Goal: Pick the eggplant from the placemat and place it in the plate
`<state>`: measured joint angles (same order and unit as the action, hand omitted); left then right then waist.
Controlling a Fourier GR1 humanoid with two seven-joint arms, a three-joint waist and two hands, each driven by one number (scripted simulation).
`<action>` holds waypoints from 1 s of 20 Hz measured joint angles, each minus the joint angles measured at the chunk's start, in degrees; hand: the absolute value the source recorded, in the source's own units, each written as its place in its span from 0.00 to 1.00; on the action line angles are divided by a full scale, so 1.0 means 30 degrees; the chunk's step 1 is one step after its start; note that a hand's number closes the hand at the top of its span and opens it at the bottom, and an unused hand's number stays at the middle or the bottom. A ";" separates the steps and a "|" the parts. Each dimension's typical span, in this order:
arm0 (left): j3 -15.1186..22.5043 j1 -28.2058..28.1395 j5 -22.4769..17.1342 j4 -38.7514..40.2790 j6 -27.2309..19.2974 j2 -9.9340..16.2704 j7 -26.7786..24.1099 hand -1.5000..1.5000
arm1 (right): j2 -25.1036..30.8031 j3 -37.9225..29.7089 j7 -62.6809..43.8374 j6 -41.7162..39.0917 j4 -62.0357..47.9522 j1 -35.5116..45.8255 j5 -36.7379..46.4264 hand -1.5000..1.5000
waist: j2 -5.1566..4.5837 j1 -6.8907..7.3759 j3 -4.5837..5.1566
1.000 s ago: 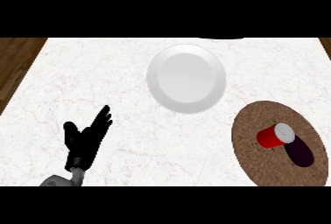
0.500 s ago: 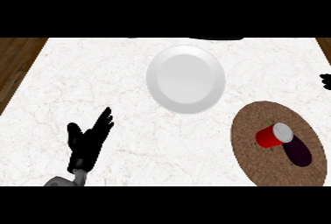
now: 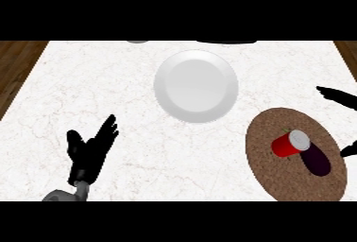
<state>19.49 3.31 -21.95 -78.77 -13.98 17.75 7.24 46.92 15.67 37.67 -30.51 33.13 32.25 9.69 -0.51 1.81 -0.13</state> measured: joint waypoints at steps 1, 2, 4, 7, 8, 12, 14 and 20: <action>0.0017 -0.0078 0.0075 0.0026 0.0014 -0.0055 -0.0026 0.50 | -0.0095 0.0184 0.0159 0.0021 -0.0225 0.0056 0.0222 0.00 | 0.0006 -0.0027 0.0001; 0.0028 -0.0164 0.0231 0.0086 -0.0027 -0.0120 -0.0165 0.50 | -0.0167 0.0359 0.0080 -0.0084 -0.0266 0.0171 0.0390 0.00 | 0.0022 -0.0078 0.0005; -0.0216 -0.0191 0.0146 -0.0097 0.0139 0.0082 0.0102 0.50 | -0.0539 0.0680 0.0133 -0.0007 -0.0372 0.0161 0.0666 0.00 | 0.0050 -0.0140 0.0017; -0.0365 -0.0591 0.0268 -0.0332 0.0086 -0.0015 -0.0059 0.50 | -0.0814 0.1015 0.0201 -0.0063 -0.0238 -0.0062 0.0861 0.00 | 0.0089 -0.0240 0.0021; -0.0433 -0.0770 0.0224 -0.0486 0.0220 0.0058 -0.0013 0.50 | -0.0948 0.1078 0.0140 -0.0037 -0.0119 -0.0178 0.0887 0.00 | 0.0105 -0.0279 0.0025; -0.0357 -0.0897 0.0642 -0.0661 0.0042 -0.0335 0.0111 0.50 | -0.1266 0.1162 0.0248 0.0116 -0.0380 -0.0029 0.1221 0.00 | 0.0111 -0.0328 0.0021; -0.0525 -0.1176 0.0728 -0.1157 0.0063 -0.0206 0.0422 0.50 | -0.1321 0.1246 0.0486 0.0572 -0.0316 -0.0320 0.1639 0.00 | 0.0128 -0.0363 0.0029; -0.1115 -0.0778 0.1262 -0.0741 0.0346 -0.0708 0.0751 0.50 | -0.2010 0.1094 0.0359 0.1479 -0.0104 -0.0651 0.2987 0.00 | 0.0149 -0.0470 0.0045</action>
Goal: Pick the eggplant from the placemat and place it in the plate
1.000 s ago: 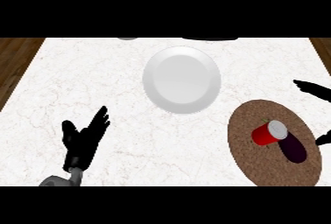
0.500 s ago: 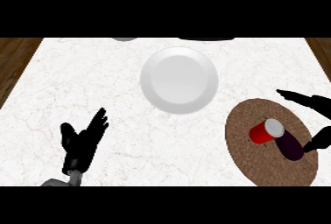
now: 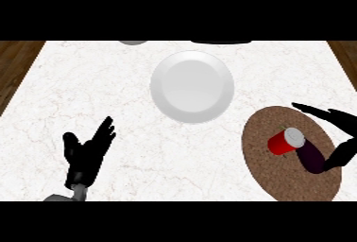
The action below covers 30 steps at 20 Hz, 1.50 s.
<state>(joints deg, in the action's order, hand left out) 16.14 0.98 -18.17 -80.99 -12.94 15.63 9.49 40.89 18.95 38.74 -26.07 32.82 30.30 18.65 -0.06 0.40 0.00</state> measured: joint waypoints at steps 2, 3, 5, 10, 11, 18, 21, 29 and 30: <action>-0.0093 -0.0293 0.0175 -0.0385 0.0109 0.0025 0.0142 0.50 | -0.0167 -0.0065 0.0114 0.0067 -0.0372 0.0188 0.0479 0.00 | -0.0002 0.0036 -0.0002; -0.0099 -0.0234 0.0348 -0.0231 0.0070 -0.0196 0.0085 0.50 | -0.0239 -0.0114 0.0163 0.0085 -0.0460 0.0167 0.0682 0.00 | -0.0001 0.0024 0.0001; -0.0246 -0.0428 0.0529 -0.0228 0.0242 -0.0279 -0.0022 0.50 | -0.0566 -0.0243 0.0031 0.0083 -0.0517 0.0217 0.1001 0.00 | 0.0007 0.0019 0.0017; -0.0529 -0.0325 0.0774 -0.0471 0.0503 -0.0493 0.0438 0.50 | -0.1415 -0.0238 0.0117 0.0257 -0.1188 0.0545 0.1959 0.00 | 0.0049 0.0060 0.0138; -0.0835 -0.0063 0.0663 -0.0202 0.0702 -0.0445 0.0465 0.50 | -0.1526 -0.0202 0.0083 0.0220 -0.1275 0.0669 0.2146 0.00 | 0.0051 0.0049 0.0153; -0.1258 -0.0091 0.0833 0.0161 0.1218 -0.0570 0.0168 0.50 | -0.1603 0.0593 0.1383 0.1417 -0.0715 0.0234 0.3627 1.00 | 0.0140 -0.0009 0.0324; -0.1196 -0.0003 0.1092 0.0115 0.1118 -0.0788 0.0323 0.50 | -0.1636 0.0482 0.2079 0.2100 -0.1366 0.0456 0.4016 1.00 | 0.0121 0.0063 0.0340; -0.1276 -0.0510 0.1301 -0.0357 0.1137 -0.0913 0.0498 0.50 | -0.2594 -0.1236 0.2051 0.3722 -0.1535 0.0565 0.3137 1.00 | 0.0147 -0.0179 0.0363; -0.1268 -0.0537 0.1327 -0.0287 0.1162 -0.0902 0.0452 0.50 | -0.3548 -0.1679 0.0920 0.4544 -0.1452 0.0833 0.2784 1.00 | 0.0177 -0.0152 0.0308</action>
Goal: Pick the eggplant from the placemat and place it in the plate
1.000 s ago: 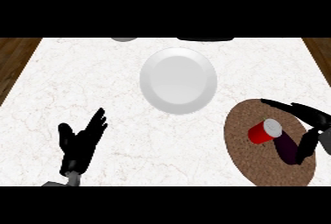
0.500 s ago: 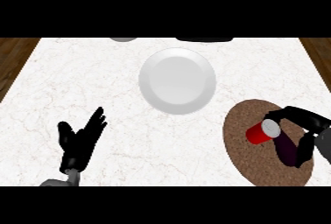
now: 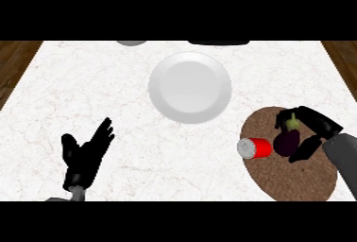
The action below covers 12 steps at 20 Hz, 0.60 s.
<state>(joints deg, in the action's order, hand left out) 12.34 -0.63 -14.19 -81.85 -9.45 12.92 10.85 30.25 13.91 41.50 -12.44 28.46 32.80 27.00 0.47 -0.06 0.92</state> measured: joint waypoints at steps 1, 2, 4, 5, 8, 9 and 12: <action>0.0069 0.0017 0.0017 0.0005 0.0017 -0.0029 0.0048 0.50 | -0.0842 -0.0359 -0.1088 0.0795 0.0069 0.0358 -0.0242 1.00 | 0.0038 0.0125 -0.0024; 0.0110 0.0038 0.0014 0.0005 0.0042 -0.0051 0.0080 0.50 | -0.1574 -0.0667 -0.2112 0.1630 0.0111 0.0715 -0.0411 1.00 | 0.0067 0.0298 -0.0045; 0.0208 0.0099 0.0060 0.0031 0.0082 -0.0066 0.0122 0.50 | -0.2682 -0.1135 -0.3899 0.3204 0.0167 0.1390 -0.0571 1.00 | 0.0126 0.0618 -0.0036; 0.0261 0.0126 0.0082 0.0043 0.0099 -0.0086 0.0132 0.50 | -0.3170 -0.1344 -0.4732 0.4005 0.0215 0.1738 -0.0613 1.00 | 0.0171 0.0760 -0.0020; 0.0403 0.0194 0.0152 0.0115 0.0183 -0.0090 0.0180 0.50 | -0.4526 -0.1906 -0.7164 0.6648 0.0430 0.2845 -0.0595 1.00 | 0.0297 0.1117 0.0025; 0.0443 0.0214 0.0166 0.0129 0.0216 -0.0083 0.0207 0.50 | -0.4986 -0.2065 -0.7965 0.7584 0.0481 0.3168 -0.0550 1.00 | 0.0323 0.1224 0.0030; 0.0532 0.0298 0.0223 0.0175 0.0276 -0.0067 0.0254 0.50 | -0.6345 -0.2599 -1.0379 1.0595 0.0653 0.4210 -0.0393 1.00 | 0.0366 0.1477 0.0027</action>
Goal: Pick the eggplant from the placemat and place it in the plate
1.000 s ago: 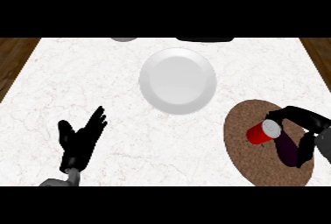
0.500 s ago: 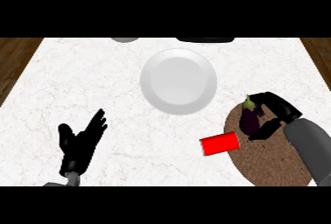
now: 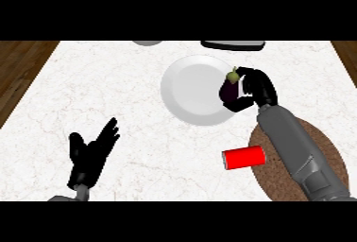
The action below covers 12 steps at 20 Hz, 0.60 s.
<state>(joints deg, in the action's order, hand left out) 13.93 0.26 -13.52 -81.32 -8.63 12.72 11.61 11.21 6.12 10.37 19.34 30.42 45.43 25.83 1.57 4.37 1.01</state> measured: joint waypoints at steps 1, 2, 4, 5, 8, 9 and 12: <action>0.0021 0.0029 0.0022 0.0022 0.0020 0.0016 0.0017 0.50 | -0.0455 -0.0172 -0.0803 0.1054 0.0040 0.0350 0.0079 1.00 | -0.0008 0.0077 -0.0002; 0.0075 0.0073 0.0040 0.0029 0.0037 -0.0009 0.0042 0.50 | -0.0913 -0.0341 -0.1600 0.2134 0.0060 0.0658 0.0168 1.00 | -0.0011 0.0096 -0.0005; 0.0150 0.0159 0.0047 0.0059 0.0064 -0.0088 0.0057 0.50 | -0.1869 -0.0663 -0.3125 0.4396 0.0062 0.1212 0.0384 1.00 | -0.0062 0.0129 -0.0009; 0.0160 0.0226 0.0046 0.0049 0.0067 -0.0118 0.0058 0.50 | -0.2265 -0.0791 -0.3891 0.5572 0.0013 0.1491 0.0562 1.00 | -0.0088 0.0151 -0.0010; 0.0272 0.0375 0.0077 0.0068 0.0137 -0.0164 0.0121 0.50 | -0.3019 -0.1114 -0.6059 0.9092 -0.0188 0.2278 0.0964 1.00 | -0.0229 0.0395 -0.0049; 0.0324 0.0420 0.0091 0.0083 0.0188 -0.0174 0.0123 0.50 | -0.3173 -0.1156 -0.6744 1.0266 -0.0316 0.2508 0.1127 1.00 | -0.0266 0.0472 -0.0055; 0.0411 0.0662 0.0121 0.0122 0.0306 -0.0211 0.0131 0.50 | -0.3403 -0.1293 -0.8437 1.3195 -0.0756 0.3283 0.1555 1.00 | -0.0454 0.0812 -0.0097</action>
<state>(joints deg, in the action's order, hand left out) 15.16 2.24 -13.15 -80.96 -7.71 12.09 12.00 1.01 2.24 -14.94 58.93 28.15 55.28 30.49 0.21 6.81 0.71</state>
